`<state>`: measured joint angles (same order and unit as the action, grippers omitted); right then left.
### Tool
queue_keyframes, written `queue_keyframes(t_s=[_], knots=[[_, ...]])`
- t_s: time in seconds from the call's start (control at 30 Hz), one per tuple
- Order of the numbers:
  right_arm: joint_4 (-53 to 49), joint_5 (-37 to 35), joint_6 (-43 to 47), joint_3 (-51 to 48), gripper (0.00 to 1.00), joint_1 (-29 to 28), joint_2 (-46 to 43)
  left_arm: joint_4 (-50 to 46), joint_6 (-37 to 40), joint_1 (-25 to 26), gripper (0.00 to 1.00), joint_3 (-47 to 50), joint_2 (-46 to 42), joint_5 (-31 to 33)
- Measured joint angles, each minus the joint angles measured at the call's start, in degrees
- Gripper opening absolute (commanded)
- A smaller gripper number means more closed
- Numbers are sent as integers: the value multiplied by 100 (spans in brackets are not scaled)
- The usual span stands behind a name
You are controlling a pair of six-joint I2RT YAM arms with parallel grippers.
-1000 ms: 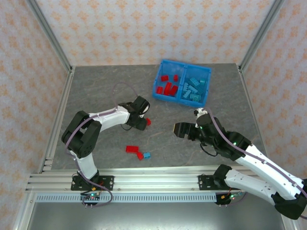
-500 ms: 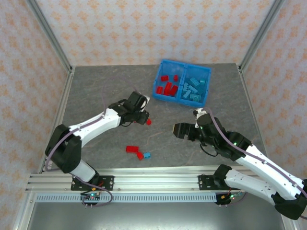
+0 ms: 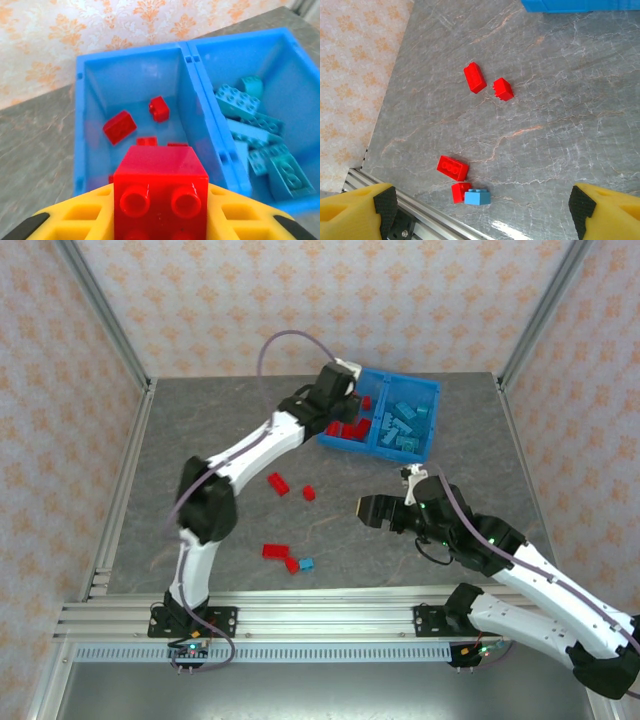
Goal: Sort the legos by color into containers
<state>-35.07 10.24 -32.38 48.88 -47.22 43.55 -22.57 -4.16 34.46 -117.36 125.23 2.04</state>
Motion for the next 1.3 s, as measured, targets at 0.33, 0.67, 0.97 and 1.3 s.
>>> queue_keyframes(t_s=[0.33,0.67,0.97,1.3], knots=[[-507,-291,70,9,91,0,-339,-1082,120,-33,49,-2765,2288,188],[-516,-297,52,7,91,0,-341,-376,-275,66,53,1106,-1322,197],[-295,-278,22,-81,90,0,-225,350,-1779,72,63,4767,-4437,1287],[-243,-249,-4,-81,91,0,-35,-118,-3467,-339,70,5215,-2942,1488]])
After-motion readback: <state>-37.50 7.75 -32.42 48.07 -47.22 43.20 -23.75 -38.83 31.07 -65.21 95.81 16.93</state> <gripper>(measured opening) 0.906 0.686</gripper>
